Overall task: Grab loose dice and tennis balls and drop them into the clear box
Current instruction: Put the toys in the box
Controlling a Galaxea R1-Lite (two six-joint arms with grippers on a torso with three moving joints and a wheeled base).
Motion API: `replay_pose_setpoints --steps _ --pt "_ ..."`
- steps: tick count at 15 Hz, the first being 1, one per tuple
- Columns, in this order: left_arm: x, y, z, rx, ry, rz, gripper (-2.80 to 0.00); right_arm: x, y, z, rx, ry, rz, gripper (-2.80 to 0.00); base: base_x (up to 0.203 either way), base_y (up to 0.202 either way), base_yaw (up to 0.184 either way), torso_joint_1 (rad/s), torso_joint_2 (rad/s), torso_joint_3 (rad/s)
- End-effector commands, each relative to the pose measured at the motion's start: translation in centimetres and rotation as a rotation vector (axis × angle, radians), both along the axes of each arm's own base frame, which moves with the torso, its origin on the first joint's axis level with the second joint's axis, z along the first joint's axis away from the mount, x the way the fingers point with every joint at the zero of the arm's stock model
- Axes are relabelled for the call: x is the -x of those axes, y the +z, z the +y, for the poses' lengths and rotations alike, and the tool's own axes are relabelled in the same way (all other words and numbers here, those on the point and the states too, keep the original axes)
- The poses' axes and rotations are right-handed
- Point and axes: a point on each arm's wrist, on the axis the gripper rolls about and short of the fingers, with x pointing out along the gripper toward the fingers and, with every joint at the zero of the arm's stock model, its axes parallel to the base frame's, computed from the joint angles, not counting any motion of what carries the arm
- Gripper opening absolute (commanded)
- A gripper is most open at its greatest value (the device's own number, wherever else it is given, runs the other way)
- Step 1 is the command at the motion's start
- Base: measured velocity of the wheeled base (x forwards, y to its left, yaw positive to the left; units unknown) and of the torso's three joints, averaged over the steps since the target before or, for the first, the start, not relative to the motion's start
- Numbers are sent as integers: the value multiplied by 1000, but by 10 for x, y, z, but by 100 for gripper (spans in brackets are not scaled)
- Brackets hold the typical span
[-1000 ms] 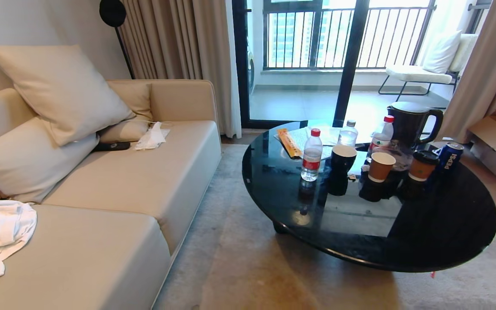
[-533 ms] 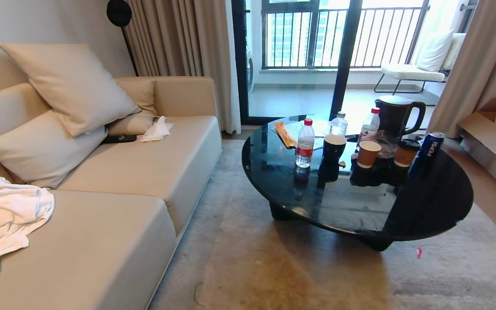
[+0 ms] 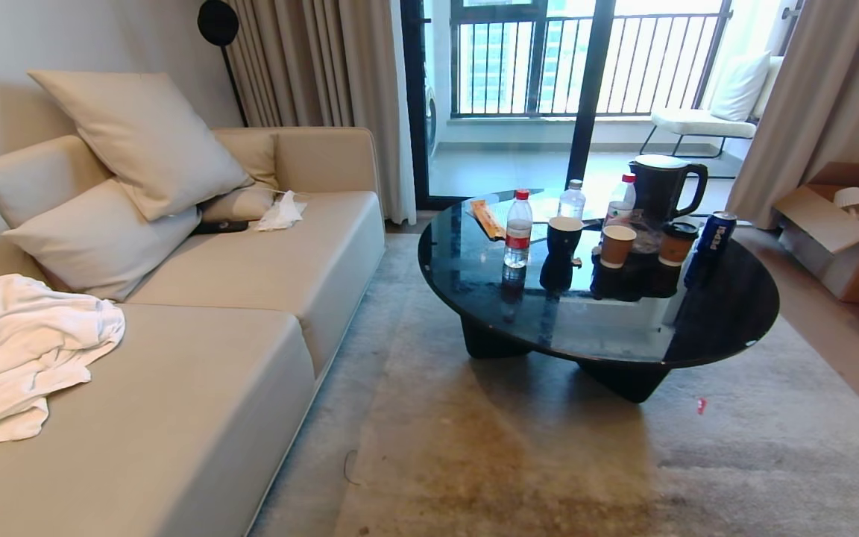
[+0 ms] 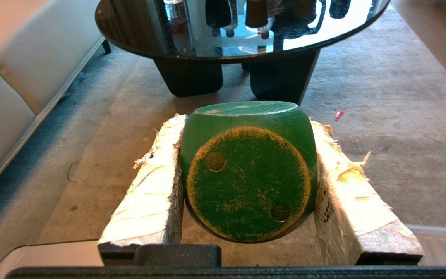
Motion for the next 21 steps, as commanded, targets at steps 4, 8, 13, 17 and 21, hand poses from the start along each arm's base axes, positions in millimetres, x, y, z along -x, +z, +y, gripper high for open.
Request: replay_pose_setpoints --steps 4,8,13,17,21 --pt "0 0 0 0 0 0 -280 0 0 0 -1 -1 0 -280 -185 0 0 3 5 2" --pt "0 0 0 0 0 0 -280 0 0 0 -1 0 0 -280 -96 0 0 4 1 3" --pt "0 0 0 0 0 0 -280 0 0 0 -1 -1 0 -280 1 2 -38 -1 2 1" --pt "0 0 0 0 0 0 -280 0 0 0 -1 0 2 -280 1 10 -164 3 1 2" --pt "0 0 0 0 0 0 -280 0 0 0 -2 -1 0 -280 -1 12 -167 3 3 1"
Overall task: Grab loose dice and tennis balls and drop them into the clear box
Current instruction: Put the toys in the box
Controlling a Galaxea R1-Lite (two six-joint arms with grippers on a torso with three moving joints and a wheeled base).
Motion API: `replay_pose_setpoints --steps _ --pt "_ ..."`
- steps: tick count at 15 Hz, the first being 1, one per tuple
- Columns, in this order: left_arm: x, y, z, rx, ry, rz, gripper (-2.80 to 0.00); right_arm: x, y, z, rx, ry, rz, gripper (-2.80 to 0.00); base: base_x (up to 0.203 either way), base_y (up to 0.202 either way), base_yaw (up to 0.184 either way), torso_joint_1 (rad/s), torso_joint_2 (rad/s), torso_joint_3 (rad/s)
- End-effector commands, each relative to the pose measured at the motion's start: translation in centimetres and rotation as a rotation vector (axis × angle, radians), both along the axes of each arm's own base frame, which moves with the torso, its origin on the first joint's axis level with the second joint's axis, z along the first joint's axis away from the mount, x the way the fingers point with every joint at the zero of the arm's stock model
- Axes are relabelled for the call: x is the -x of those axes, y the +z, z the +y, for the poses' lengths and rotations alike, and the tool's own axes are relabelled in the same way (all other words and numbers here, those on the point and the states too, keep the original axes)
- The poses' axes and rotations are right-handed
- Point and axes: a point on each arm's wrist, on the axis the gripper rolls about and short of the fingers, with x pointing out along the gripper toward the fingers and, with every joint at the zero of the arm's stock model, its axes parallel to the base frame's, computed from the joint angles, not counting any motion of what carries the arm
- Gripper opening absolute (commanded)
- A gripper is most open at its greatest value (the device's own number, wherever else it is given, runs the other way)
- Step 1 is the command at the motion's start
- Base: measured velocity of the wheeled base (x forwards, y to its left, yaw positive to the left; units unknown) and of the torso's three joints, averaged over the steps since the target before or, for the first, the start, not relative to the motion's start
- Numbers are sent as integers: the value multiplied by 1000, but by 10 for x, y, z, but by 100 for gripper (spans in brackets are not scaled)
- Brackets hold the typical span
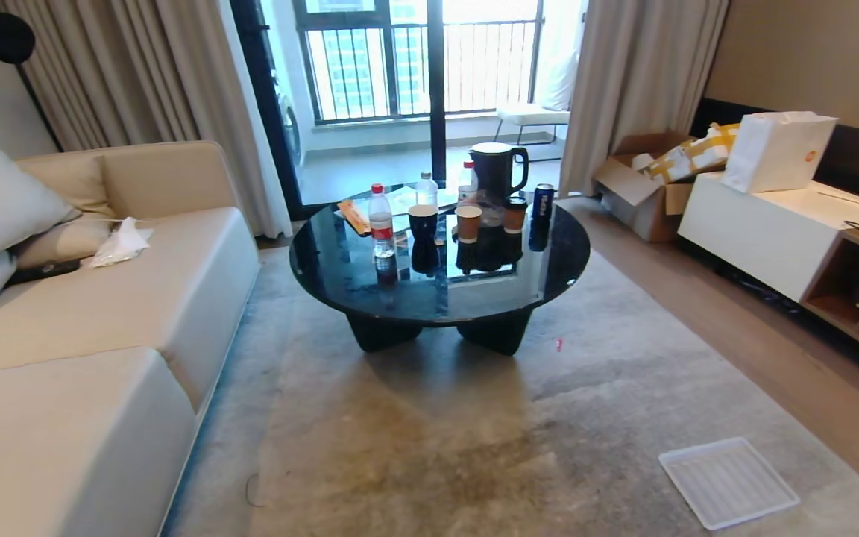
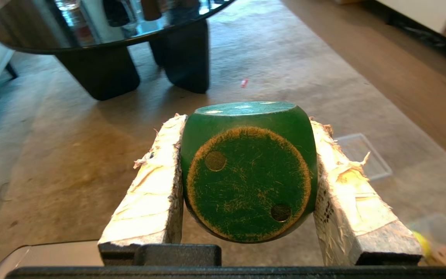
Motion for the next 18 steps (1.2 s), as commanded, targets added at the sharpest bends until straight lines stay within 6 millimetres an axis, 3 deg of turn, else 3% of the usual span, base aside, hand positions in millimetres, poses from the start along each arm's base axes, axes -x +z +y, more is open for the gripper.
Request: replay_pose_setpoints --steps 1,13,18 --pt "0 0 0 0 -1 0 -280 0 0 0 -1 1 0 -280 1 12 -165 2 -1 1" --pt "0 0 0 0 -1 0 -280 0 0 0 -1 -1 0 -280 1 10 -162 2 2 2" --pt "0 0 0 1 0 0 -280 0 0 0 -1 -1 0 -280 -1 3 -39 2 3 1"
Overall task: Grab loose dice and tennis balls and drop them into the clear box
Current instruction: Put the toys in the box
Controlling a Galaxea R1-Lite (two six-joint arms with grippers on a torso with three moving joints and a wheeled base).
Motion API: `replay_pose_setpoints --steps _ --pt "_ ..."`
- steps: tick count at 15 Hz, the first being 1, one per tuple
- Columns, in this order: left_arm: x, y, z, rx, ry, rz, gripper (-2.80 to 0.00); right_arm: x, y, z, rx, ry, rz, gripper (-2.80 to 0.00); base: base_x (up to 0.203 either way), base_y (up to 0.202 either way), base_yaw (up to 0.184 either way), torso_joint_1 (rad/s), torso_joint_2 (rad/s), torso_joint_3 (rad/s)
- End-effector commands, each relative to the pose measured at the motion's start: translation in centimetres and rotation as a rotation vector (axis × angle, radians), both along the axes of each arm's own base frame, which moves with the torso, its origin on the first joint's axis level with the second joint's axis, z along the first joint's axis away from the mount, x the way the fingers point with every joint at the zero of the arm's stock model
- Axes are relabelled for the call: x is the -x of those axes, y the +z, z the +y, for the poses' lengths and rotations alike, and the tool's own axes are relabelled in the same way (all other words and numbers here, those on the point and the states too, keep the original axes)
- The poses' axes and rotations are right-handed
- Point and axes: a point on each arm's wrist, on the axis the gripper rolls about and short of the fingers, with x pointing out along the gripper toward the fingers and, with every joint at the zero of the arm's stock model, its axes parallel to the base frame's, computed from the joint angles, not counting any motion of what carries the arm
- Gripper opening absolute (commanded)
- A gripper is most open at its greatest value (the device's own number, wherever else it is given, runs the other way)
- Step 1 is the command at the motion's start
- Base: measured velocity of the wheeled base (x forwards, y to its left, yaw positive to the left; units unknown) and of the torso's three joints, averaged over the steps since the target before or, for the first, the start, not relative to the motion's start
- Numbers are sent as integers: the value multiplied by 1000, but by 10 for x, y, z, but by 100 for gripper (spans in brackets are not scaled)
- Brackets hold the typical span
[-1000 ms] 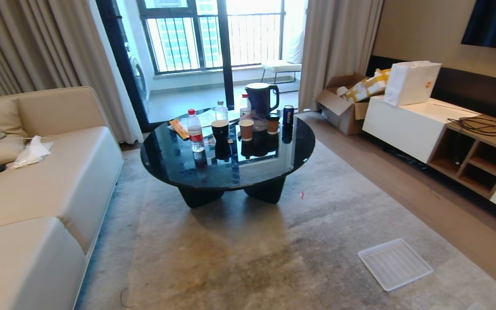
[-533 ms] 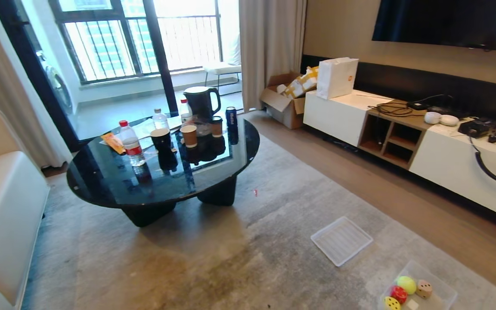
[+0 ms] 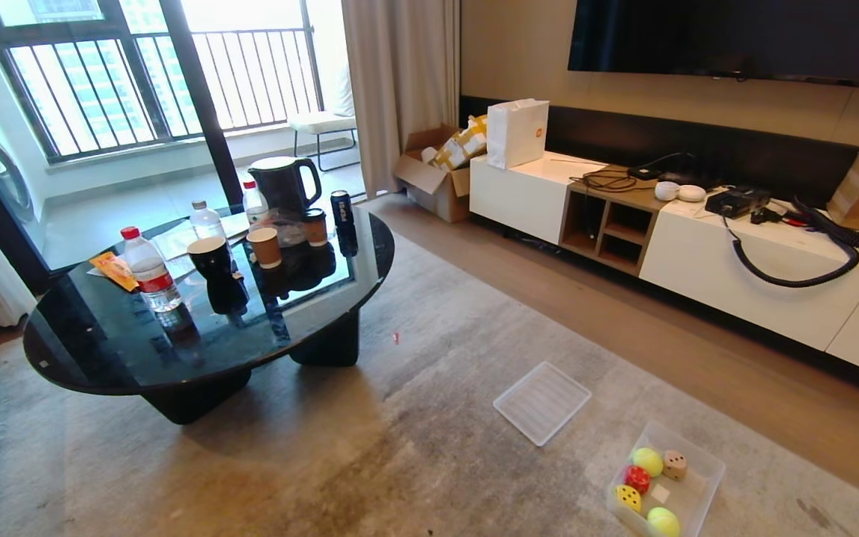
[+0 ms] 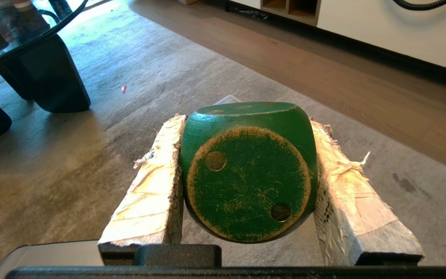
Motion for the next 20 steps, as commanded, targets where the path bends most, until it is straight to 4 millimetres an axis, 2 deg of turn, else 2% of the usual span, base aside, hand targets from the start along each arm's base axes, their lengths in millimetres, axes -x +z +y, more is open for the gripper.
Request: replay_pose_setpoints --steps 1,20 --pt "0 0 0 0 0 0 -280 0 0 0 0 1 0 -280 0 0 0 0 0 0" --pt "0 0 0 3 1 0 -280 0 0 0 0 1 0 -280 0 0 0 3 0 -179"
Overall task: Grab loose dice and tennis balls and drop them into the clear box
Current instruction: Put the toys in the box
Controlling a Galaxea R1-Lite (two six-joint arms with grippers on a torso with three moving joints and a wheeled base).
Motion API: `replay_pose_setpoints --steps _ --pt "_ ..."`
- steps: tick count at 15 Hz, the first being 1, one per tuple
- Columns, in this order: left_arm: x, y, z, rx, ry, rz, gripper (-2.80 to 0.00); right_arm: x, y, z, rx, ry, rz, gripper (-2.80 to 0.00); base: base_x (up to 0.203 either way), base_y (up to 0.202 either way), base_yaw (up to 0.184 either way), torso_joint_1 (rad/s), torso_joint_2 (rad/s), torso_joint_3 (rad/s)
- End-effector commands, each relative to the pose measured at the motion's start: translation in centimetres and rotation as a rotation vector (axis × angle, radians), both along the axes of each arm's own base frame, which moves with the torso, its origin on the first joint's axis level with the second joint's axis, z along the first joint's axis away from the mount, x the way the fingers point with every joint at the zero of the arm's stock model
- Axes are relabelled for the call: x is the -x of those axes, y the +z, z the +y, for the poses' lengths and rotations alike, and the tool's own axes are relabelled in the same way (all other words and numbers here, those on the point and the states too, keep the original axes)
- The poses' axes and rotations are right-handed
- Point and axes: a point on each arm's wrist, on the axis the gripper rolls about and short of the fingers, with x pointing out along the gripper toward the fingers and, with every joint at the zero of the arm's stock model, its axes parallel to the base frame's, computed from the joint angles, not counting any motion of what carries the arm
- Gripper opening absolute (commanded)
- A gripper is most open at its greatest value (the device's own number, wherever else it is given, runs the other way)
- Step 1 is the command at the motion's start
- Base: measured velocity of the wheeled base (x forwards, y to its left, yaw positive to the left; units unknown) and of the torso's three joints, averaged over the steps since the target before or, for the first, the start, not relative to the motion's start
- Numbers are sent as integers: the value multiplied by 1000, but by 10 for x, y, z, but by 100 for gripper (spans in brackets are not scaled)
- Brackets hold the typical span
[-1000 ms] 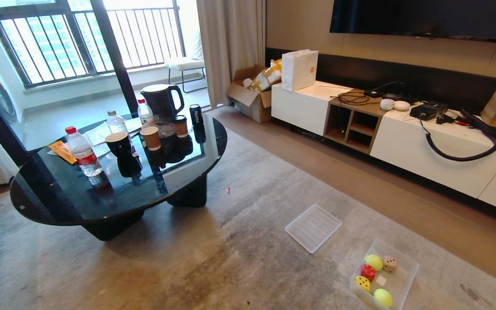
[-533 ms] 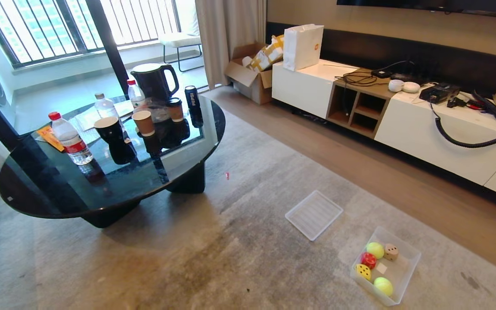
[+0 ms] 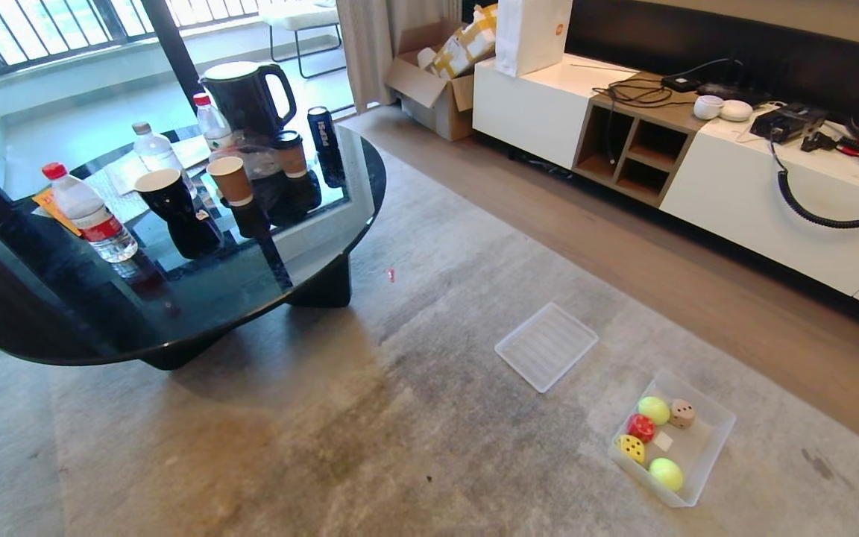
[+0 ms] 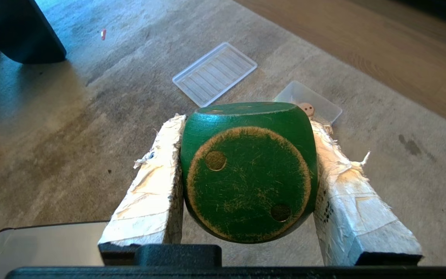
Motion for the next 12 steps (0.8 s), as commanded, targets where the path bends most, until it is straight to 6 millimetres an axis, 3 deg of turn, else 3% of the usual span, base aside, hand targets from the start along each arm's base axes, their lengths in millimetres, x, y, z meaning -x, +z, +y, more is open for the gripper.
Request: replay_pose_setpoints --steps 1,12 --pt "0 0 0 0 0 0 -280 0 0 0 -1 1 0 -280 0 0 0 1 2 -196" --pt "0 0 0 0 0 0 -280 0 0 0 -1 -1 0 -280 0 0 0 3 3 -197"
